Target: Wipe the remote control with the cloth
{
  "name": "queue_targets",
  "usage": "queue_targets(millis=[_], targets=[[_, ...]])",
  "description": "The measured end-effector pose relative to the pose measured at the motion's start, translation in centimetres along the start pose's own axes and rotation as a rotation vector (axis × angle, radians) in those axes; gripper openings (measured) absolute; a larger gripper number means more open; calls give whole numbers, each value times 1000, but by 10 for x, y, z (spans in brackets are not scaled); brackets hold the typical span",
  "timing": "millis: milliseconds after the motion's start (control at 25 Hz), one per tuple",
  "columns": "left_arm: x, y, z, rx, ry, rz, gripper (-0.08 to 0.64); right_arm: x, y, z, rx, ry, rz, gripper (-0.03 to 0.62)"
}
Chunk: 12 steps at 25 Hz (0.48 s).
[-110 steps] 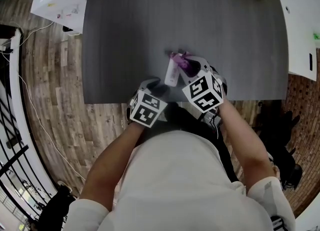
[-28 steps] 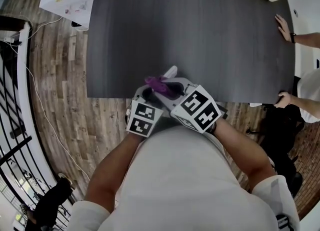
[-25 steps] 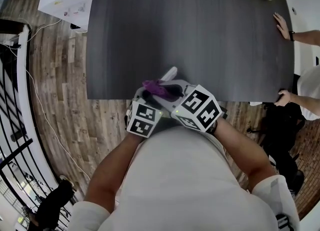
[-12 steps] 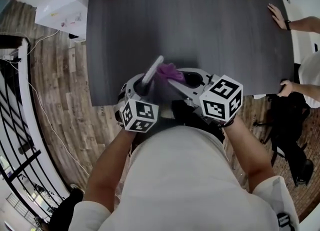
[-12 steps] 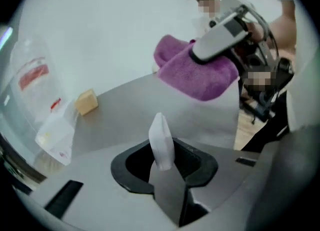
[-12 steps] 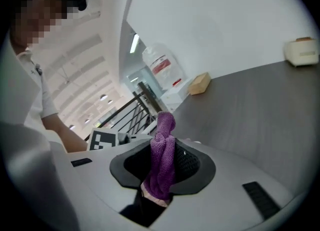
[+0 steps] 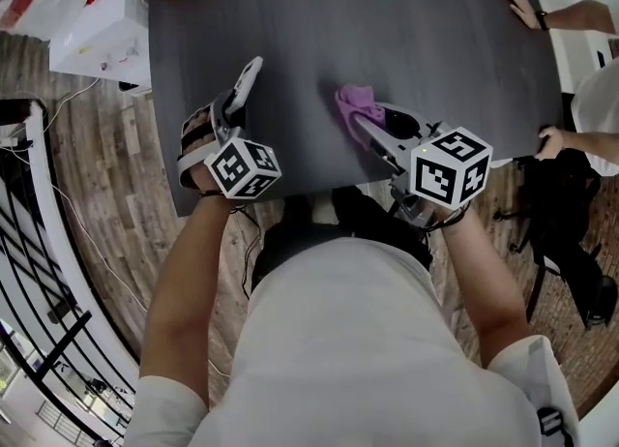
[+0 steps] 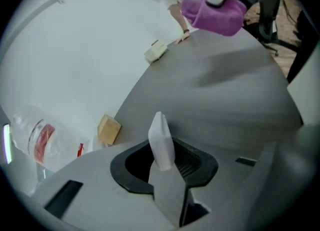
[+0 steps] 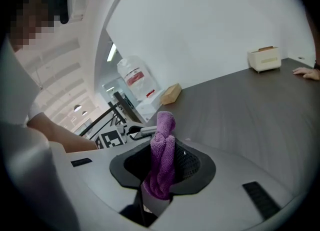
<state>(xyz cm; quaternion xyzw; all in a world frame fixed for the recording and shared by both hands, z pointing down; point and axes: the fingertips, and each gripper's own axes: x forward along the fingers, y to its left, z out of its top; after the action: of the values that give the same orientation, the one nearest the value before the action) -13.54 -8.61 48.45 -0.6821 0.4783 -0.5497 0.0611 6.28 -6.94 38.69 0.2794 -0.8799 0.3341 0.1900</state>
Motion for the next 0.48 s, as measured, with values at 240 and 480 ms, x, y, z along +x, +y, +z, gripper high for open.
queue_targets(millis=[240,480], targets=[[8,-12,6,118,-21,-82,107,1,-21,10,11,-33,-68,100],[7,-32,8,285,-21,-153,124,-11,-39,9,45,-54,-126,100]])
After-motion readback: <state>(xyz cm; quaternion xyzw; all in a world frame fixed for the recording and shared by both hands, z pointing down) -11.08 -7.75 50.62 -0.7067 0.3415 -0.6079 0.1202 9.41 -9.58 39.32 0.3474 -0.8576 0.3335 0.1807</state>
